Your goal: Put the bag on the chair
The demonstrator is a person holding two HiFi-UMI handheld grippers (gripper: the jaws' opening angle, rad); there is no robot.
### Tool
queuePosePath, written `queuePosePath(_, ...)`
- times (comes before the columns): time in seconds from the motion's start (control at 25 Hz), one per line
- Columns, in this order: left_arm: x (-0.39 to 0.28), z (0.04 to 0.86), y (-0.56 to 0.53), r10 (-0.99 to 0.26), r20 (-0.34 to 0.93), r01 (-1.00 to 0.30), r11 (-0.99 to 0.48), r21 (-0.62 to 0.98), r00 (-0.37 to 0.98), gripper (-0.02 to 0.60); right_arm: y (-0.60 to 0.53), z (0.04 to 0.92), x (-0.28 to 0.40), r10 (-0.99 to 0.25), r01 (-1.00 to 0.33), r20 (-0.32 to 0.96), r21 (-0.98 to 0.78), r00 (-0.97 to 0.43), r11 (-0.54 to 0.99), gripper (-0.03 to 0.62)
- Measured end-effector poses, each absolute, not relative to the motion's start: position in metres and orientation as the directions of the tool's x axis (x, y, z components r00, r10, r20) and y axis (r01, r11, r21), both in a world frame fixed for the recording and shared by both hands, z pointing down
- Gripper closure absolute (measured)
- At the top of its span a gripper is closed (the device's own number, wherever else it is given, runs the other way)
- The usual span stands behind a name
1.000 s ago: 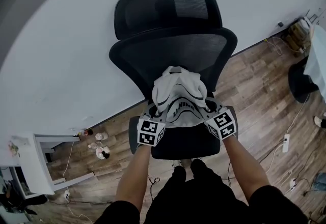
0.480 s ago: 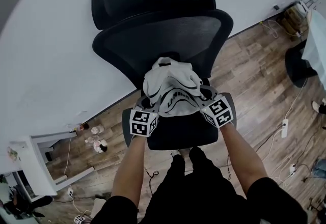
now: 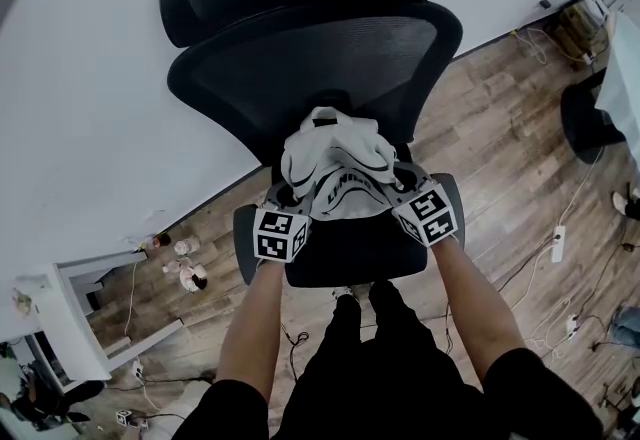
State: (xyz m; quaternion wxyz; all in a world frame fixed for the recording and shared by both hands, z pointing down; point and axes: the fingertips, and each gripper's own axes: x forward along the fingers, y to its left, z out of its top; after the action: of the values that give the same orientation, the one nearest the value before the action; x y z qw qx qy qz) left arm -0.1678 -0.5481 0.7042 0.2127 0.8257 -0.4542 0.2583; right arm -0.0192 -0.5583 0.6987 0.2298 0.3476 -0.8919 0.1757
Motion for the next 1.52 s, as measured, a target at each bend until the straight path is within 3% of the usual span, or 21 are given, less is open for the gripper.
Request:
queuePosePath(0.56,-0.176,0.714,-0.551,-0.673,0.591,-0.871,-0.479,0.112,0.446,0.451,-0.561,0.709,-0.015,-0.548,-0.696,0.550,-0.086,-0.630,0.713,0.468)
queuePosePath(0.88,-0.183,0.713,-0.549,-0.678,0.576,-0.870,-0.476,0.129,0.457,0.315,-0.564,0.709,-0.009,-0.548,-0.703,0.552,-0.101,-0.629,0.704,0.394)
queuePosePath(1.08,-0.186,0.708,-0.538,-0.671,0.563,-0.859,-0.487,0.156,0.482,0.231,-0.559,0.708,-0.005,-0.547,-0.711,0.558,-0.114,-0.624,0.694,0.313)
queuePosePath(1.52,-0.192,0.685,-0.503,-0.713,0.529,-0.878,-0.453,0.152,0.460,0.225,-0.528,0.691,0.004,-0.607,-0.761,0.535,-0.110,-0.587,0.639,0.249)
